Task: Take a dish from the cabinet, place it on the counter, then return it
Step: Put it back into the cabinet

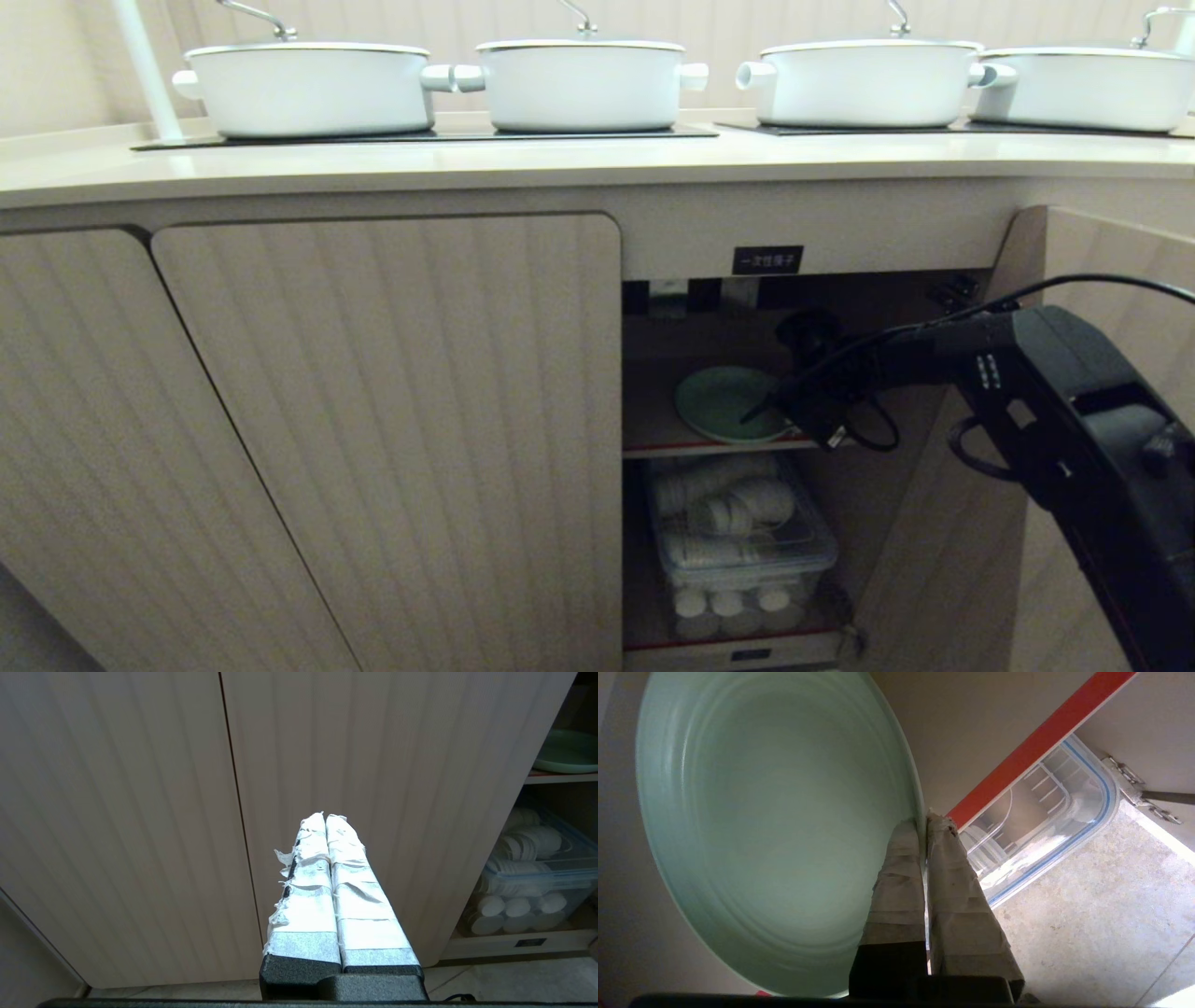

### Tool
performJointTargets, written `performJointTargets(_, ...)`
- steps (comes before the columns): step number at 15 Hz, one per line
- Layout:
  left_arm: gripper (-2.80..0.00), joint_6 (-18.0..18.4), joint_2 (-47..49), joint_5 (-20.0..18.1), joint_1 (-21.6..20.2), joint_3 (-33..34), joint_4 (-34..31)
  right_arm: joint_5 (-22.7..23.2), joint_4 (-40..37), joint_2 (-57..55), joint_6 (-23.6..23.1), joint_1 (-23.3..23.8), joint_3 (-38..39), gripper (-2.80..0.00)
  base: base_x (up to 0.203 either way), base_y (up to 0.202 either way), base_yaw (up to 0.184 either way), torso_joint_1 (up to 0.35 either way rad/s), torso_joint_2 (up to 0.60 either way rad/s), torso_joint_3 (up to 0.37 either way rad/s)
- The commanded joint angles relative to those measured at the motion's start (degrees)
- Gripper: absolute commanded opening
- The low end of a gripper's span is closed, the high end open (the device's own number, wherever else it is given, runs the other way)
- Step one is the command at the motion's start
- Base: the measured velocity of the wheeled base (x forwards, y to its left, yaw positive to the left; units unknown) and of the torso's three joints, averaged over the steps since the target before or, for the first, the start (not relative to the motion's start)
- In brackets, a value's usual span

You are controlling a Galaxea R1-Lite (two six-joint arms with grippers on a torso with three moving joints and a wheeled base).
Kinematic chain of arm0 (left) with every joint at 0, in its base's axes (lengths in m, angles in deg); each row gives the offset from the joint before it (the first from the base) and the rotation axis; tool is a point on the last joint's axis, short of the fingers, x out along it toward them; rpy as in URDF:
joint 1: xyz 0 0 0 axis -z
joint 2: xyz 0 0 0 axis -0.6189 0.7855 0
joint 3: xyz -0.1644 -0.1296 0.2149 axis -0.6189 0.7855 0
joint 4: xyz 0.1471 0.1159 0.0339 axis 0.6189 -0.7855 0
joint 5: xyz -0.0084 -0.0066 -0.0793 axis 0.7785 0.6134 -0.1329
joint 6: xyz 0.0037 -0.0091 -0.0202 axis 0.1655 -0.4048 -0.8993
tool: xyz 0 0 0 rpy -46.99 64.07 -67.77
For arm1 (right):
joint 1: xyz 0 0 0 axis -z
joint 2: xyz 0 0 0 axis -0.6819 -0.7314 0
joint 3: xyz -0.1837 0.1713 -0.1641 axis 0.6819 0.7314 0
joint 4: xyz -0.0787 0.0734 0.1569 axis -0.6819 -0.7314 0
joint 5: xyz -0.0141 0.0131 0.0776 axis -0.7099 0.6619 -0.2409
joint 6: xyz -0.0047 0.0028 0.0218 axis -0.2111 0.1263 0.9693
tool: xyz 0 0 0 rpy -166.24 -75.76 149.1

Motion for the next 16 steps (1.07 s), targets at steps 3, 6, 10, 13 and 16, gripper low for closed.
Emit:
performJointTargets(3,-2.8,0.0,0.0,0.0,0.0,0.0,0.0,-0.2,-0.1,-0.9,0.4,-0.1,-0.2,-2.8,0.0,0.0,0.0,0.0,0.0,0.0)
performJointTargets(6,-2.8,0.0,0.0,0.0,0.0,0.0,0.0,-0.2,-0.1,-1.1,0.4,-0.1,-0.3,-2.8,0.0,0.0,0.0,0.0,0.0,0.0)
performJointTargets(10,-2.8,0.0,0.0,0.0,0.0,0.0,0.0,-0.2,0.6,-1.6,0.4,-0.1,-0.5,-2.8,0.0,0.0,0.0,0.0,0.0,0.0)
performJointTargets(13,-2.8,0.0,0.0,0.0,0.0,0.0,0.0,-0.2,0.9,-1.8,0.5,-0.1,-0.6,-2.8,0.0,0.0,0.0,0.0,0.0,0.0)
performJointTargets(16,-2.8,0.0,0.0,0.0,0.0,0.0,0.0,-0.2,2.3,-2.1,0.4,-0.1,-0.8,-2.8,0.0,0.0,0.0,0.0,0.0,0.0)
